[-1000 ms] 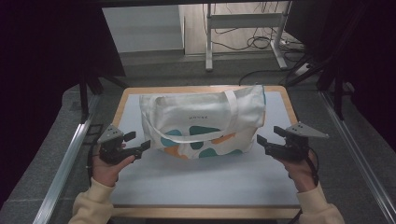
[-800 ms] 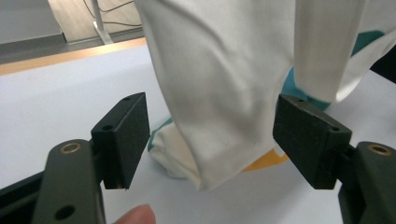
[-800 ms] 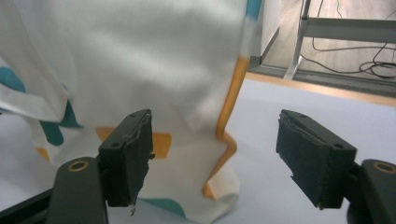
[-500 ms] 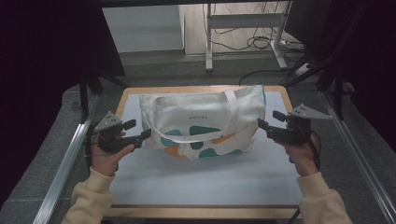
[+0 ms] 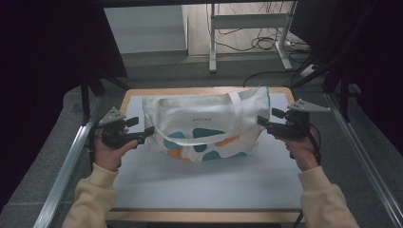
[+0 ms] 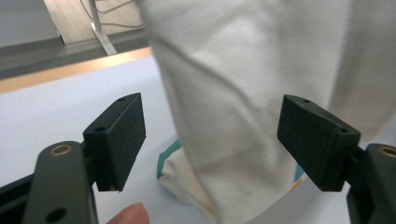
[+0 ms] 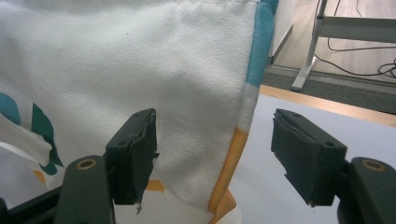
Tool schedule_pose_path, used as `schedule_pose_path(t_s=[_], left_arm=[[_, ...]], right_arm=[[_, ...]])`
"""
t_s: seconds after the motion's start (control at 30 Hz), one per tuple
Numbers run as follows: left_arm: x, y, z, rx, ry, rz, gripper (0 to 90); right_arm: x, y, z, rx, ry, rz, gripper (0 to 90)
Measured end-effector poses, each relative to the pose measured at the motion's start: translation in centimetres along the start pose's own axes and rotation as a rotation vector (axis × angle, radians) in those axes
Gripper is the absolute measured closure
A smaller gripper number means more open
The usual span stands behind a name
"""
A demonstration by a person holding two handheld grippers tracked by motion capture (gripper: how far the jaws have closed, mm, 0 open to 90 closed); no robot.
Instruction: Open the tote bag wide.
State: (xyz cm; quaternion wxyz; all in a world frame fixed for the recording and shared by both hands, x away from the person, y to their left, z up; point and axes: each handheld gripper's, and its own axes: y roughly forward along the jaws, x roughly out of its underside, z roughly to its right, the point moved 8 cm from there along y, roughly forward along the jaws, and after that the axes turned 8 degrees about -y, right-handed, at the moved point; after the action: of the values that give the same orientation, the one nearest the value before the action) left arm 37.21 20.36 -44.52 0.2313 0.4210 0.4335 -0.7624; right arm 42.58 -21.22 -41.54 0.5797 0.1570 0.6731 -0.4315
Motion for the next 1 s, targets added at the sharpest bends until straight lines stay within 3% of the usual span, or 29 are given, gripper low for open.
schedule_pose_path(t_s=[0.13, 0.17, 0.4, 0.57, 0.67, 0.7, 0.73, 0.77, 0.83, 1.0], left_arm=[[0.3, 0.8, -0.6, 0.020, -0.018, -0.024, 21.3], [0.4, 1.5, -0.7, 0.045, -0.029, -0.036, 20.3], [0.7, 2.8, -0.8, 0.107, -0.052, -0.070, 21.0], [0.7, 2.9, 0.0, 0.128, -0.025, -0.070, 38.1], [0.9, 2.9, 0.1, 0.077, 0.017, -0.072, 50.0], [0.9, 2.9, 0.1, 0.064, 0.024, -0.071, 56.1], [1.0, 2.7, 0.3, 0.056, 0.030, -0.066, 68.1], [1.0, 2.7, 0.3, 0.056, 0.030, -0.066, 72.4], [1.2, 2.7, 0.6, 0.054, 0.058, -0.056, 77.8], [1.3, 2.5, 1.0, 0.044, 0.077, -0.038, 81.4]], right_arm=[[0.1, 0.1, 0.0, -0.013, 0.008, -0.002, 30.9], [0.2, 0.3, 0.0, -0.024, 0.017, -0.004, 30.8], [0.6, 1.2, 0.2, -0.063, 0.045, -0.016, 30.5], [0.9, 1.7, 0.0, -0.088, 0.059, -0.022, 35.5], [1.1, 1.8, -0.3, -0.093, 0.044, -0.027, 45.1], [1.2, 1.8, -0.3, -0.087, 0.033, -0.034, 49.5], [1.3, 1.9, -0.5, -0.072, 0.009, -0.045, 56.9], [1.3, 1.9, -0.5, -0.072, 0.009, -0.045, 56.9], [1.3, 1.9, -0.7, -0.044, -0.026, -0.057, 69.9], [1.1, 1.7, -1.1, -0.022, -0.069, -0.045, 81.9]])
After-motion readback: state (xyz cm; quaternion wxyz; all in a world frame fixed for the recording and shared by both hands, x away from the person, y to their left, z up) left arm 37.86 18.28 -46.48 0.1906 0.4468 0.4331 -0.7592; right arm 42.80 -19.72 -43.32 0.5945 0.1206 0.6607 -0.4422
